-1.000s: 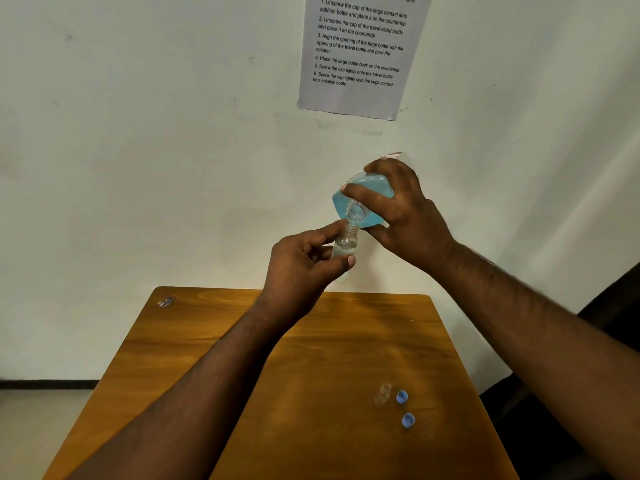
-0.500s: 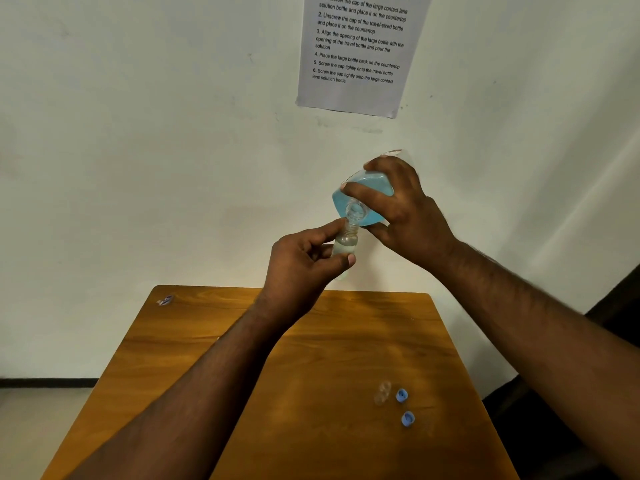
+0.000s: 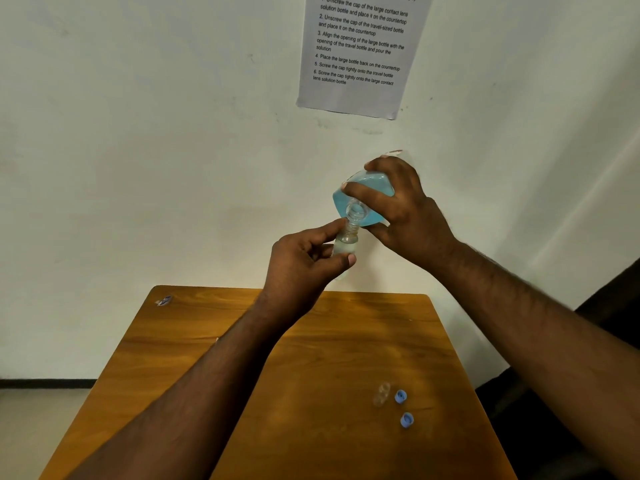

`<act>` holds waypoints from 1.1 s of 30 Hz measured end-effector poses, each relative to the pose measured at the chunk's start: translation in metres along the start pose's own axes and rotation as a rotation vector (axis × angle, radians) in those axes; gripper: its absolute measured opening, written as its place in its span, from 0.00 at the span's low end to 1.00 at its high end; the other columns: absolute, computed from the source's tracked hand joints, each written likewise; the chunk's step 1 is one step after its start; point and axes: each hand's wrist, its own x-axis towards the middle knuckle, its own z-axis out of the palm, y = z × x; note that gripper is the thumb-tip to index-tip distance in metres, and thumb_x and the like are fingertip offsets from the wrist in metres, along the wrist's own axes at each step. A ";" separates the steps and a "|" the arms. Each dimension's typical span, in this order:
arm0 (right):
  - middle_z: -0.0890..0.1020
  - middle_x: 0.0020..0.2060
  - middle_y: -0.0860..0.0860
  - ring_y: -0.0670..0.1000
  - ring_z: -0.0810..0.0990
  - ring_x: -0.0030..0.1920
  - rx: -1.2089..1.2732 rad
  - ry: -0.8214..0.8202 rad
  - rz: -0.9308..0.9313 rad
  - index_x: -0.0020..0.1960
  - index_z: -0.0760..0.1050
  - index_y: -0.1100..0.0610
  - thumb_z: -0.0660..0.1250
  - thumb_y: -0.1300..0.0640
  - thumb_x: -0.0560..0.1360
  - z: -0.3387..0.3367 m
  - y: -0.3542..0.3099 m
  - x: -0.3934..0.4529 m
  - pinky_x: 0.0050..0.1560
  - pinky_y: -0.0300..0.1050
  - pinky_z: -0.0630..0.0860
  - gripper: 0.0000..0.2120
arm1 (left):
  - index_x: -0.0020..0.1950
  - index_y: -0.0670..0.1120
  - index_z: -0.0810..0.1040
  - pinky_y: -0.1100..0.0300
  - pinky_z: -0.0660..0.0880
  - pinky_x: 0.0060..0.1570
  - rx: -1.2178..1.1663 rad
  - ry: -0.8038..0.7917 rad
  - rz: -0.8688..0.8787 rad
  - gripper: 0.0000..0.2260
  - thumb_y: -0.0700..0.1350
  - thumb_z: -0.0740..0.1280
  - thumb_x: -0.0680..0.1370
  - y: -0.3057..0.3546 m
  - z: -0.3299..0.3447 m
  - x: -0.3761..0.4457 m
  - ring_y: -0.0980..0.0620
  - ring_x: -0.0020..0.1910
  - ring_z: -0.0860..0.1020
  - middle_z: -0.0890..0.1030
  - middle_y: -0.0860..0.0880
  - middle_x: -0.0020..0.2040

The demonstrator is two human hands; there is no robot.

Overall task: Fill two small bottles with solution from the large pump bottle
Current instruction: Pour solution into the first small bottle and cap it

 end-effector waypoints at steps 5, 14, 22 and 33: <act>0.72 0.63 0.65 0.64 0.68 0.65 -0.004 0.002 -0.005 0.65 0.73 0.56 0.76 0.60 0.68 -0.001 0.000 0.000 0.46 0.56 0.81 0.27 | 0.65 0.46 0.78 0.53 0.82 0.51 -0.002 0.005 0.012 0.21 0.38 0.75 0.73 0.001 0.000 -0.001 0.45 0.50 0.83 0.84 0.59 0.52; 0.71 0.63 0.64 0.62 0.68 0.66 -0.010 0.010 -0.010 0.66 0.73 0.55 0.76 0.60 0.68 -0.001 0.000 0.001 0.45 0.55 0.81 0.27 | 0.65 0.43 0.78 0.52 0.82 0.52 -0.039 0.017 0.018 0.21 0.37 0.74 0.72 0.004 -0.001 -0.002 0.51 0.50 0.84 0.84 0.54 0.56; 0.71 0.63 0.63 0.62 0.68 0.65 0.021 0.027 0.006 0.66 0.72 0.55 0.75 0.58 0.68 0.003 -0.001 -0.002 0.47 0.55 0.81 0.28 | 0.66 0.44 0.78 0.56 0.82 0.51 -0.035 0.010 0.031 0.21 0.38 0.74 0.73 0.005 -0.002 -0.006 0.54 0.49 0.84 0.84 0.56 0.55; 0.69 0.64 0.59 0.57 0.67 0.66 0.214 -0.007 0.113 0.68 0.69 0.53 0.75 0.51 0.69 0.028 -0.013 -0.029 0.49 0.55 0.82 0.31 | 0.66 0.40 0.77 0.48 0.81 0.55 -0.135 -0.017 -0.033 0.22 0.32 0.73 0.72 -0.013 -0.005 -0.023 0.51 0.54 0.84 0.83 0.47 0.58</act>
